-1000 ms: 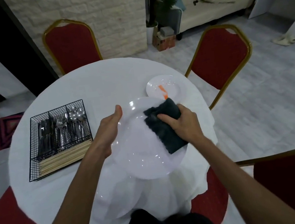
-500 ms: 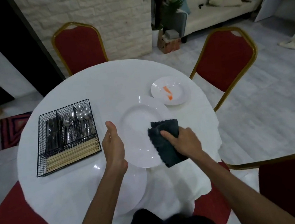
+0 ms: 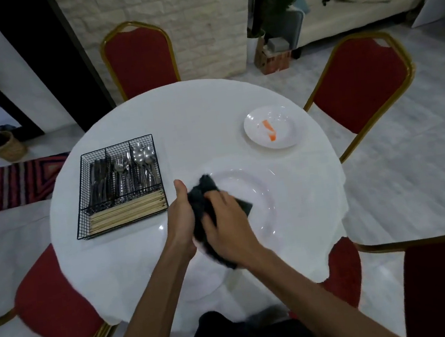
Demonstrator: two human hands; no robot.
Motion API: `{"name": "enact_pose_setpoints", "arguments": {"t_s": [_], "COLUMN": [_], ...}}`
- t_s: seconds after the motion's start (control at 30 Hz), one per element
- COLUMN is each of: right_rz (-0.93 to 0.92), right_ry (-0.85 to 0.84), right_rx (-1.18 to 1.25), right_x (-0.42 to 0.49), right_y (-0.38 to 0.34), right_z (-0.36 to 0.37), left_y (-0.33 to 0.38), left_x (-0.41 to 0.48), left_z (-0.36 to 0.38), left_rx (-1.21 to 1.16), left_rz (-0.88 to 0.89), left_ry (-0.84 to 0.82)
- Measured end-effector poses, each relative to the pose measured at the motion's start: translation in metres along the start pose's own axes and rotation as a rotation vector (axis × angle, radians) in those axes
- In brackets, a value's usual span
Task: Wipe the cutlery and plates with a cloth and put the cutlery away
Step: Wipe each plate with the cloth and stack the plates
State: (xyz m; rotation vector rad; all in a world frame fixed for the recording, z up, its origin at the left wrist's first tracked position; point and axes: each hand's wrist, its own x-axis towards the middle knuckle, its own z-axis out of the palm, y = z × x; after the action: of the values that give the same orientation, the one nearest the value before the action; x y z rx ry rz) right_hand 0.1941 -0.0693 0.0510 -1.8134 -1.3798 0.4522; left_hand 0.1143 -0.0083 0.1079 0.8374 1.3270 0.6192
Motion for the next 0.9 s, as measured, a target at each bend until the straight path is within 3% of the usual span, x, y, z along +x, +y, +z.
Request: {"name": "enact_pose_setpoints", "arguments": {"t_s": [0.07, 0.13, 0.2, 0.27, 0.37, 0.5, 0.57, 0.63, 0.7, 0.77, 0.9], "right_rz": [-0.067, -0.122, -0.059, 0.014, -0.011, -0.094, -0.199, -0.273, -0.189, -0.12, -0.175], "right_ry": [-0.17, -0.23, -0.167, -0.006, 0.082, -0.151, -0.241, -0.151, -0.002, 0.071, -0.22], "right_rx": [0.027, -0.156, -0.454, -0.581, -0.355, -0.063, -0.126, -0.358, -0.547, -0.541, -0.336], "right_x": [-0.028, -0.031, -0.009, 0.009, 0.012, -0.036, -0.044, -0.026, 0.005, 0.033, 0.066], "right_y": [0.004, 0.029, 0.052, 0.056, 0.023, -0.007, 0.01, 0.033, 0.044, 0.03, -0.018], "right_z": [0.001, -0.013, -0.029, -0.032, -0.002, 0.025, 0.007, -0.015, -0.034, -0.039, -0.031], "left_y": [-0.004, -0.004, -0.004, -0.009, -0.015, -0.013, -0.012, -0.014, -0.016, -0.01, 0.015], "left_x": [0.012, 0.015, 0.013, 0.008, 0.002, 0.01, 0.016, 0.021, 0.022, 0.019, 0.011], "left_z": [-0.018, -0.032, -0.038, -0.036, -0.025, -0.036, -0.055, -0.07, -0.077, -0.078, -0.069], "left_rx": [-0.033, -0.011, -0.008, -0.007, 0.082, 0.037, 0.002, 0.0, 0.023, 0.083, 0.387], "left_rz": [0.026, 0.057, 0.06, 0.036, 0.066, 0.106, 0.093, 0.073, 0.029, -0.004, 0.162], "left_ry": [0.055, 0.079, 0.088, 0.077, 0.03, 0.087, 0.122, 0.125, 0.08, -0.002, -0.203]}}
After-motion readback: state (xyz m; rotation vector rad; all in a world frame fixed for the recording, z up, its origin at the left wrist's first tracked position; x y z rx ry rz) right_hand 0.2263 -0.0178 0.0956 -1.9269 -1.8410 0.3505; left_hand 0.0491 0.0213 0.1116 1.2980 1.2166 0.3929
